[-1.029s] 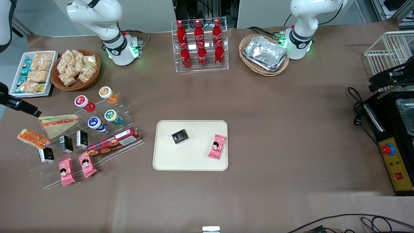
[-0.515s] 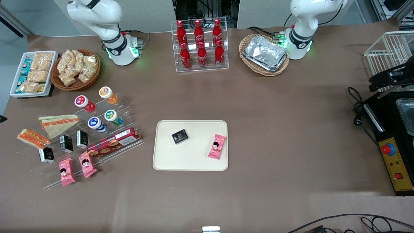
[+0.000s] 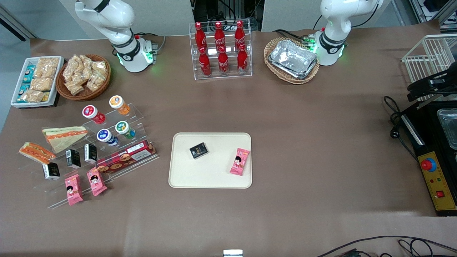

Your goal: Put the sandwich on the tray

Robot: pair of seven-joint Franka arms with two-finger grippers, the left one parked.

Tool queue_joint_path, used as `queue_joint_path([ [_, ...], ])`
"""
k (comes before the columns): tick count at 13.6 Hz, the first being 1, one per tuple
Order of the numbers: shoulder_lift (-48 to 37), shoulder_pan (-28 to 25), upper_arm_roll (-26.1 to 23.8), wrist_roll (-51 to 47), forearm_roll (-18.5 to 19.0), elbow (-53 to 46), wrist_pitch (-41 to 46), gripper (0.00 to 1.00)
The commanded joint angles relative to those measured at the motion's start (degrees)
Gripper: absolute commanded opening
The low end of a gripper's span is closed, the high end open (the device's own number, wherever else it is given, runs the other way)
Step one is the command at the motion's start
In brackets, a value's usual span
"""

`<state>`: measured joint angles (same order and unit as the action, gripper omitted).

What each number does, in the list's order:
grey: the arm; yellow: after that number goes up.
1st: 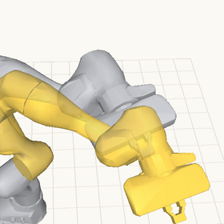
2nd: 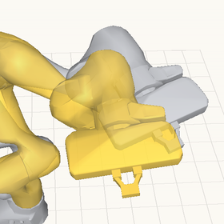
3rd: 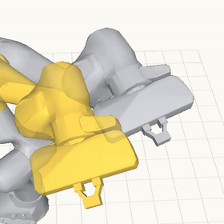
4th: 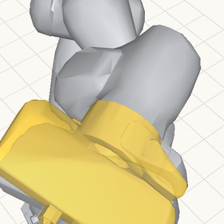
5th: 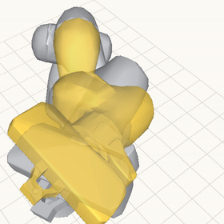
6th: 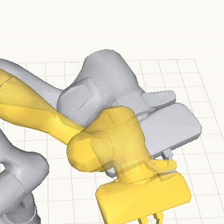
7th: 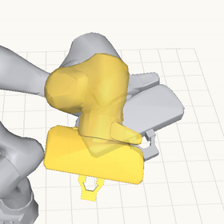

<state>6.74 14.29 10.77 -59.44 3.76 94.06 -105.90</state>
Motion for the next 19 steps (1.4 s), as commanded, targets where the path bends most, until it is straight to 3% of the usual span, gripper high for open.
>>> queue_joint_path([
  [1,3.27,2.50,-0.31,-10.14,-3.57,-0.54,-2.65,1.00],
  [6,7.40,3.64,-0.40,-21.32,-6.48,0.86,-8.35,1.00],
  [19,10.93,4.96,-0.40,-21.42,-11.49,6.39,-11.60,0.99],
])
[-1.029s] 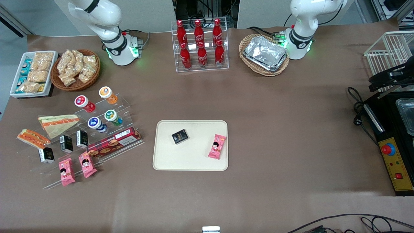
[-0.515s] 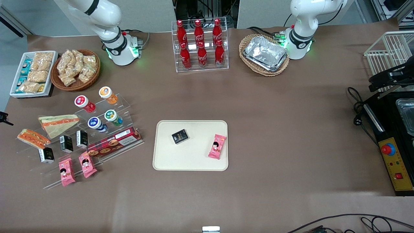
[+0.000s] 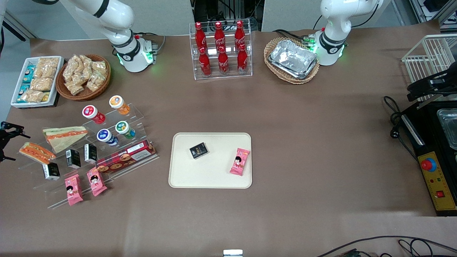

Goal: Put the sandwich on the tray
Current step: 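Close the right gripper on the wrapped triangle sandwich's edge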

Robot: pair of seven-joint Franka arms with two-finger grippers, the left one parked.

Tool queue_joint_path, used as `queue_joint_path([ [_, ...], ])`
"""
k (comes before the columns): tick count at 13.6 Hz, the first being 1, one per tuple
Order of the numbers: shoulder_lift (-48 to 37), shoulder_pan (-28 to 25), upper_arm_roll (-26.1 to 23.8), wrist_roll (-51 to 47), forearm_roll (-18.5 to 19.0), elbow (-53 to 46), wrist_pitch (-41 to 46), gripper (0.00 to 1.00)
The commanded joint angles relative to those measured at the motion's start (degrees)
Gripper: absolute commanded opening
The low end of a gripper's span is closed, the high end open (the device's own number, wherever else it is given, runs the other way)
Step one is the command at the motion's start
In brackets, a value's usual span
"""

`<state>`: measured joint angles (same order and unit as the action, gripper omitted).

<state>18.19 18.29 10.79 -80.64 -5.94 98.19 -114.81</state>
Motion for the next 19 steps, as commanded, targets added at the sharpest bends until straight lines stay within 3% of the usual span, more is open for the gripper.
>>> queue_joint_path([
  [1,-0.52,0.95,-0.42,-0.22,-1.80,3.13,-4.00,0.99],
  [2,-0.52,0.87,-0.42,-0.40,-2.06,3.84,-5.06,0.97],
  [3,-0.44,0.87,-0.42,-0.40,-3.80,4.46,-6.12,0.86],
  [5,-0.52,0.43,-0.42,-0.40,-4.96,6.30,-9.10,0.46],
  [10,-0.87,0.16,-0.60,-0.22,-4.18,7.80,-11.84,0.17],
  [13,-3.94,-0.19,-0.68,3.36,-4.00,7.28,-10.62,0.07],
  [16,-9.56,-0.36,-1.65,11.44,-4.08,6.22,-7.98,0.05],
  [19,-12.38,-0.36,-4.89,22.41,-4.34,1.14,2.54,0.00],
])
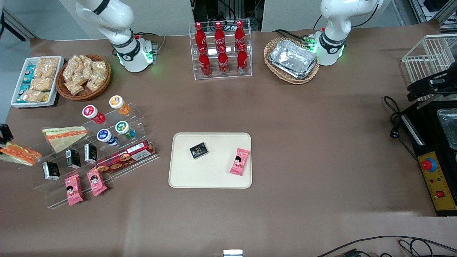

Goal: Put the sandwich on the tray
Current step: 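Lift the sandwich with the right gripper out of the rack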

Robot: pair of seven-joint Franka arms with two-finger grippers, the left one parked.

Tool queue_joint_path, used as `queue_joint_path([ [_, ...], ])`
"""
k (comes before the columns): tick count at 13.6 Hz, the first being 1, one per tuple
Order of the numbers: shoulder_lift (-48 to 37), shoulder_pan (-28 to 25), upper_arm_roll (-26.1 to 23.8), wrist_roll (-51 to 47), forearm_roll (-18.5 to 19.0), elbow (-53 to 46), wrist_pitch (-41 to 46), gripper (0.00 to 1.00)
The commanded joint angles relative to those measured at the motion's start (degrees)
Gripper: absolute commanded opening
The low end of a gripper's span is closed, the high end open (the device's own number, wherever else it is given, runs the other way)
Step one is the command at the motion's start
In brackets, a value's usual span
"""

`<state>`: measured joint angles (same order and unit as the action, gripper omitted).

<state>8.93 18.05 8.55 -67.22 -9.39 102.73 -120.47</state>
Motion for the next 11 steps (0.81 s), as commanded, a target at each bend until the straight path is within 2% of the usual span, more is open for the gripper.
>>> queue_joint_path([
  [1,-3.57,-0.12,-4.40,9.91,-0.89,-4.98,10.84,0.00],
  [5,-5.06,-3.18,-9.50,2.03,-1.24,-6.75,15.78,0.00],
  [7,-5.07,-8.09,-11.35,-5.77,-0.63,-7.28,16.40,0.00],
  [11,-2.97,-20.73,-11.71,-18.09,-0.63,-7.28,15.35,0.00],
])
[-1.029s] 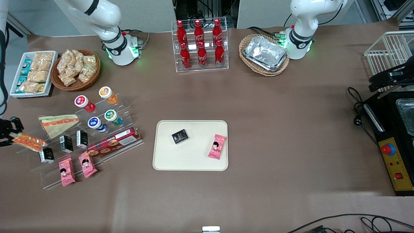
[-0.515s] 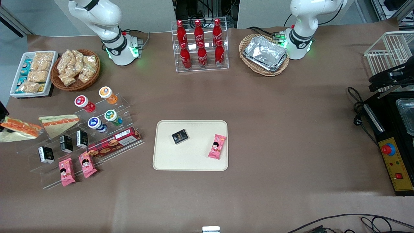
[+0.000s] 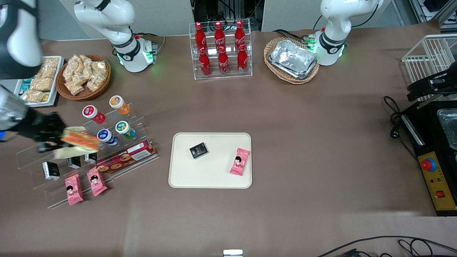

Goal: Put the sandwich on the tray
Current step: 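Lift the sandwich with the right gripper out of the rack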

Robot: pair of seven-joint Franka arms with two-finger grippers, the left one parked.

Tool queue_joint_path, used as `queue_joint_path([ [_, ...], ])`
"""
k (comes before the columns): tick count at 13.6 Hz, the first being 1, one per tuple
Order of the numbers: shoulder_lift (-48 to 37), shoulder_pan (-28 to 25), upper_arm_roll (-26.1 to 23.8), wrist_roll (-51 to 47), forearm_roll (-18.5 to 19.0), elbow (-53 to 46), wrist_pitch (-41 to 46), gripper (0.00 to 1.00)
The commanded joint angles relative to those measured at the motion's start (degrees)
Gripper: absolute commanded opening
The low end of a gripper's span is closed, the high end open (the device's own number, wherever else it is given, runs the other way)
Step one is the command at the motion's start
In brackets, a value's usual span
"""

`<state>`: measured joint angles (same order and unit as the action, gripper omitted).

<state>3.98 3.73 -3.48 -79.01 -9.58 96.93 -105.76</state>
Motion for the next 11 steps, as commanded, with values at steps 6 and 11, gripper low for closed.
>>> queue_joint_path([
  [6,11.38,-19.01,0.41,-20.02,-0.09,-3.15,-11.63,0.00],
  [11,20.87,-25.16,0.49,-28.64,0.08,-4.38,-26.13,0.00],
])
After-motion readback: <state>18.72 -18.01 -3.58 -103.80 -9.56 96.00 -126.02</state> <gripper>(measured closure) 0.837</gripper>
